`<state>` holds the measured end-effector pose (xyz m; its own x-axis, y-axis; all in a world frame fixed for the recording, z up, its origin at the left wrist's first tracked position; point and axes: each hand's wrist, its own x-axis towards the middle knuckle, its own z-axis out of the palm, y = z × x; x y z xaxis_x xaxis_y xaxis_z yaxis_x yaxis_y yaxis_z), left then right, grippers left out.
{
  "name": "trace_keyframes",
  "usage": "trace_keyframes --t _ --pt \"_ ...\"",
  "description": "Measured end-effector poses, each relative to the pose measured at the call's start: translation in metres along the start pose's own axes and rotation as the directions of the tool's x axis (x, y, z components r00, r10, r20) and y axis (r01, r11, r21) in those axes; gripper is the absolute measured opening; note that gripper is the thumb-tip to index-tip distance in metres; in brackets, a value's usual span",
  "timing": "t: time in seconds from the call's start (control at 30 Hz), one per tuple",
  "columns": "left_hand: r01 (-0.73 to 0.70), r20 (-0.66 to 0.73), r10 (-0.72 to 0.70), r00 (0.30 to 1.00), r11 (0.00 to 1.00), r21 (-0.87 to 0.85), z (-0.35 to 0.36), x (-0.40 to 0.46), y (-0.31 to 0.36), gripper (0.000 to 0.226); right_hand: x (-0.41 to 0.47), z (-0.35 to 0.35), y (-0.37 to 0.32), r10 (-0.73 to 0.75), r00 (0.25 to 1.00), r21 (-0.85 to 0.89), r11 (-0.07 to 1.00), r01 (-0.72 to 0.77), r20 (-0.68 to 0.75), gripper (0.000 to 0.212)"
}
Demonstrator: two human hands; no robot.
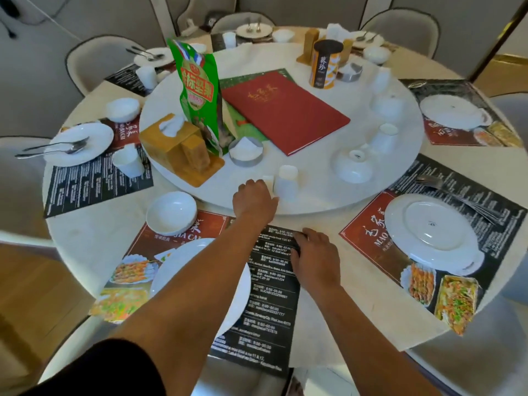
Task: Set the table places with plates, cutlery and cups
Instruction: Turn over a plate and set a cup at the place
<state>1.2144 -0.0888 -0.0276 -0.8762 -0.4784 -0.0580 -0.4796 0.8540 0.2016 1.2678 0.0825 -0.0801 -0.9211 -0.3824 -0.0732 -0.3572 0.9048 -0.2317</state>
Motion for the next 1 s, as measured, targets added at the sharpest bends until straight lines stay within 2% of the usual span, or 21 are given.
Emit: trace_keyframes --t 0.2,0.37,0.47,0.6,0.73,0.83,1.0 --pt "0.071 -0.013 -0.071 0.997 0.997 -0.008 0.004 0.01 0.001 0.036 -0.003 0.01 0.002 -0.006 1.0 0.007 1.0 0.006 -0.022 0.041" --pt "0.083 0.0 -0.083 0.997 0.994 -0.064 -0.007 -0.011 -0.024 0.042 -0.001 0.001 0.005 -0.049 0.998 0.004 0.999 0.048 0.031 0.043" --pt "0.034 -0.002 -0.034 0.999 0.998 -0.046 -0.014 -0.033 -0.048 0.046 -0.002 0.0 0.003 -0.043 0.998 0.021 0.999 0.042 0.035 0.043" --pt "-0.14 0.078 0.138 0.987 0.99 0.022 -0.016 -0.053 -0.071 0.046 -0.004 -0.003 -0.002 -0.012 0.999 0.052 0.999 0.009 0.049 0.043" --pt "-0.257 0.124 0.245 0.962 0.962 0.094 -0.012 -0.057 -0.075 0.051 -0.006 -0.011 -0.002 -0.006 0.997 0.072 0.997 0.0 0.075 0.045" --pt "-0.274 0.141 0.259 0.955 0.957 0.1 -0.005 -0.055 -0.073 0.055 -0.007 -0.019 -0.001 -0.016 0.993 0.084 0.996 0.006 0.115 0.049" --pt "-0.269 0.159 0.251 0.955 0.958 0.099 0.006 -0.056 -0.07 0.05 -0.006 -0.025 0.002 -0.012 0.985 0.116 0.993 -0.009 0.173 0.051"
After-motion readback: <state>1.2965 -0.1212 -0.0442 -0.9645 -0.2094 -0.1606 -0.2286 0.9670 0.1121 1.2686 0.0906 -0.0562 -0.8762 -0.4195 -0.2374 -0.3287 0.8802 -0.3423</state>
